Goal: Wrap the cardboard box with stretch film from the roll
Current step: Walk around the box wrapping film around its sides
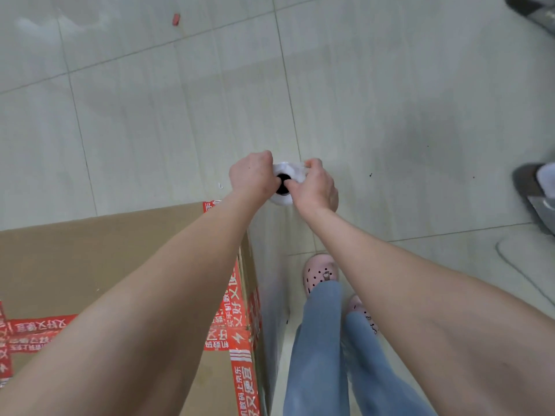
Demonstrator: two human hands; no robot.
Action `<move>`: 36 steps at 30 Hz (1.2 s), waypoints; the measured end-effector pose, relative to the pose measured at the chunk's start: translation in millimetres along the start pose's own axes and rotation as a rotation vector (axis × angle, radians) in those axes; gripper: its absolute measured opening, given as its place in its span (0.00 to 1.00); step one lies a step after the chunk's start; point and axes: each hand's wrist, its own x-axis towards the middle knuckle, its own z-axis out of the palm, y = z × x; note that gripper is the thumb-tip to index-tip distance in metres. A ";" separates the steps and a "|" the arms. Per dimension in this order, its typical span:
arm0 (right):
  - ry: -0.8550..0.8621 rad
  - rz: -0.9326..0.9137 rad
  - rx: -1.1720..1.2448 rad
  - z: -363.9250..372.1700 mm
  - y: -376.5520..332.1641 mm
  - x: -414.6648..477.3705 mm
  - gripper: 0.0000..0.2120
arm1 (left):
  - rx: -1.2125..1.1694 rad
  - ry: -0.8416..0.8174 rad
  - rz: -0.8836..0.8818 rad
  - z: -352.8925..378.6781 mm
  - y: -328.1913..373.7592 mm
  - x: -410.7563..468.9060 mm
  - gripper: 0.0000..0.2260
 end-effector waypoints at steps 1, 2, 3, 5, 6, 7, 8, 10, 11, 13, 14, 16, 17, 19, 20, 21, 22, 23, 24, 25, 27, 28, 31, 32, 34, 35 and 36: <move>-0.035 0.045 0.006 2.5 -4.3 0.6 0.22 | -0.012 -0.004 -0.026 -1.9 -6.4 2.5 0.06; -0.075 0.085 0.018 5.1 -8.6 0.9 0.23 | -0.025 -0.010 -0.050 -3.1 -12.9 4.6 0.06; -0.115 0.115 0.037 8.6 -12.5 1.0 0.21 | -0.034 -0.016 -0.068 -4.1 -19.4 5.9 0.06; -0.165 0.131 0.085 16.5 -19.6 1.9 0.15 | -0.041 -0.031 -0.080 -5.5 -30.0 7.4 0.06; -0.167 0.129 0.098 20.3 -22.4 1.9 0.12 | -0.043 -0.042 -0.080 -5.4 -34.6 7.5 0.07; -0.162 0.124 0.106 23.6 -25.0 1.9 0.10 | -0.048 -0.048 -0.080 -5.6 -38.3 7.5 0.07; -0.154 0.117 0.110 25.8 -27.3 1.6 0.09 | -0.054 -0.051 -0.075 -6.0 -40.7 7.2 0.07; -0.146 0.103 0.097 27.9 -30.2 0.0 0.08 | -0.063 -0.060 -0.020 -6.8 -41.3 7.7 0.11; -0.145 0.097 0.086 28.6 -31.6 0.1 0.07 | -0.060 -0.072 0.032 -7.8 -40.4 8.8 0.15; -0.143 0.083 0.061 28.5 -33.9 2.8 0.07 | -0.050 -0.088 0.131 -10.3 -36.8 11.8 0.19; -0.142 0.072 0.049 27.3 -35.2 4.7 0.07 | -0.043 -0.087 0.164 -11.0 -34.6 13.1 0.20; -0.143 0.042 0.019 23.5 -38.3 9.8 0.06 | -0.014 -0.066 0.187 -11.8 -29.6 16.1 0.18; -0.145 0.030 -0.002 21.2 -39.3 12.1 0.06 | 0.006 -0.055 0.182 -12.7 -26.8 17.8 0.16; -0.150 0.005 -0.049 17.7 -40.1 14.7 0.07 | 0.016 -0.044 0.157 -15.3 -24.8 22.1 0.11; -0.151 -0.011 -0.069 17.0 -41.6 15.5 0.08 | 0.004 -0.042 0.137 -15.1 -26.0 24.3 0.09; -0.154 -0.035 -0.089 16.9 -45.6 16.8 0.09 | -0.014 -0.039 0.105 -14.6 -28.6 26.1 0.09; -0.153 -0.064 -0.108 17.0 -50.6 18.7 0.11 | -0.042 -0.037 0.064 -14.5 -31.5 26.7 0.08; -0.149 -0.097 -0.125 17.2 -55.3 21.8 0.13 | -0.087 -0.032 0.011 -13.7 -34.9 27.0 0.08; -0.151 -0.139 -0.139 17.6 -60.8 24.4 0.13 | -0.143 -0.027 -0.054 -13.3 -39.0 26.6 0.07; -0.157 -0.181 -0.145 19.1 -66.6 26.3 0.14 | -0.203 -0.015 -0.122 -12.5 -43.9 26.7 0.06; -0.164 -0.219 -0.133 23.7 -77.0 28.6 0.15 | -0.313 0.015 -0.250 -12.8 -52.8 28.3 0.06; -0.176 -0.207 -0.136 25.5 -80.7 29.7 0.17 | -0.358 0.027 -0.312 -14.0 -56.4 29.5 0.07; -0.252 -0.120 -0.159 32.3 -89.2 33.7 0.19 | -0.477 0.029 -0.482 -16.7 -67.3 31.6 0.10; -0.270 -0.107 -0.161 34.1 -92.1 34.8 0.18 | -0.497 0.017 -0.518 -17.3 -70.1 31.7 0.11; -0.277 -0.118 -0.186 37.1 -98.7 37.4 0.14 | -0.481 -0.020 -0.522 -17.7 -74.4 32.2 0.12; -0.276 -0.134 -0.211 38.4 -101.4 38.2 0.12 | -0.455 -0.034 -0.500 -18.0 -75.5 32.4 0.12; -0.277 -0.154 -0.238 39.9 -103.7 38.7 0.10 | -0.427 -0.040 -0.467 -18.8 -75.7 32.7 0.12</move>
